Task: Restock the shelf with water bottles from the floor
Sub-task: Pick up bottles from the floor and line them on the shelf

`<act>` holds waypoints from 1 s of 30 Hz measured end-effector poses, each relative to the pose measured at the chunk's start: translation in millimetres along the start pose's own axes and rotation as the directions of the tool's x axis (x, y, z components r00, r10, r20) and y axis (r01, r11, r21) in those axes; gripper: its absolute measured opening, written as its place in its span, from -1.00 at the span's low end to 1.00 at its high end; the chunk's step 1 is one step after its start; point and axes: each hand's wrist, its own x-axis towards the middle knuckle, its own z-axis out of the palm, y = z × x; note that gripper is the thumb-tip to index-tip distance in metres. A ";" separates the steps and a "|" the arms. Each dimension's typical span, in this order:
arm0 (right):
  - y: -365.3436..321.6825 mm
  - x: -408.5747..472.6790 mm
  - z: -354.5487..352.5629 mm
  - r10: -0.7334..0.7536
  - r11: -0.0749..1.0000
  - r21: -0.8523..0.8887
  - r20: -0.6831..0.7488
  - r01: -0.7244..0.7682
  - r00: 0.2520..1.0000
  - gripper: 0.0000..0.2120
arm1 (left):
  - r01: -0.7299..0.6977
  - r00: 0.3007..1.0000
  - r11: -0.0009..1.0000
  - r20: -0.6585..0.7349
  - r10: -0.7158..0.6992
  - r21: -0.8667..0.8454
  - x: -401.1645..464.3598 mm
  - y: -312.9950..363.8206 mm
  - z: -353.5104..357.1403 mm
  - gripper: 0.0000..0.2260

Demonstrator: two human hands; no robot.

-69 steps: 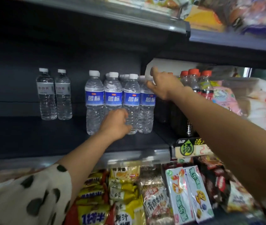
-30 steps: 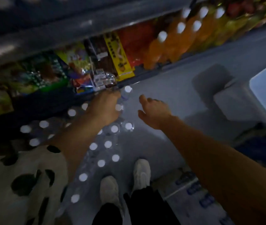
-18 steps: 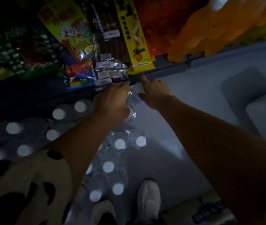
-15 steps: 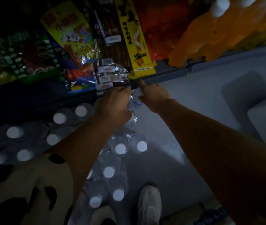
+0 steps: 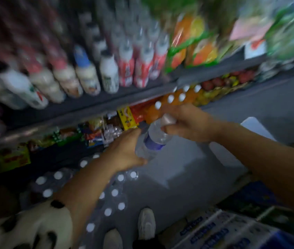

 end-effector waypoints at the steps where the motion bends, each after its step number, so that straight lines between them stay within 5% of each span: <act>1: -23.9 -12.2 -40.0 -0.021 1.000 -0.002 -0.013 0.021 1.000 -0.84 | -0.025 0.998 0.998 0.048 0.028 -0.059 -12.7 28.7 -19.2 -0.25; 5: -129.2 -59.4 -198.2 -0.015 1.000 -0.010 -0.095 0.015 0.995 -0.79 | -0.158 0.979 0.968 0.098 0.179 -0.193 -64.9 147.0 -110.1 -0.48; 10: -249.8 -111.0 -350.9 -0.010 1.000 0.016 -0.329 0.017 0.944 -0.64 | -0.378 0.917 0.923 -0.169 0.362 -0.076 -131.4 279.9 -220.9 -0.62; 13: -303.5 -139.3 -409.4 -0.040 0.995 -0.097 -0.491 -0.009 0.870 -0.76 | -0.408 0.874 0.913 -0.287 0.393 0.007 -164.3 335.9 -272.9 -0.56; 16: -357.6 -165.2 -446.7 -0.119 0.977 -0.212 -0.641 -0.025 0.758 -0.74 | -0.441 0.799 0.894 -0.417 0.432 0.082 -200.6 379.6 -311.8 -0.44; 21: -431.2 -180.8 -480.7 -0.198 0.913 -0.378 -0.741 -0.155 0.641 -0.54 | -0.532 0.766 0.846 -0.417 0.489 0.014 -253.7 420.7 -343.0 -0.22; 25: -472.9 -181.8 -501.0 -0.160 0.924 -0.312 -0.841 -0.222 0.517 -0.51 | -0.557 0.738 0.829 -0.483 0.471 -0.043 -278.9 439.3 -341.4 -0.36; 30: -490.8 -185.1 -524.0 -0.121 0.933 -0.256 -0.884 -0.252 0.451 -0.55 | -0.589 0.694 0.808 -0.504 0.514 0.013 -284.4 453.7 -362.0 -0.42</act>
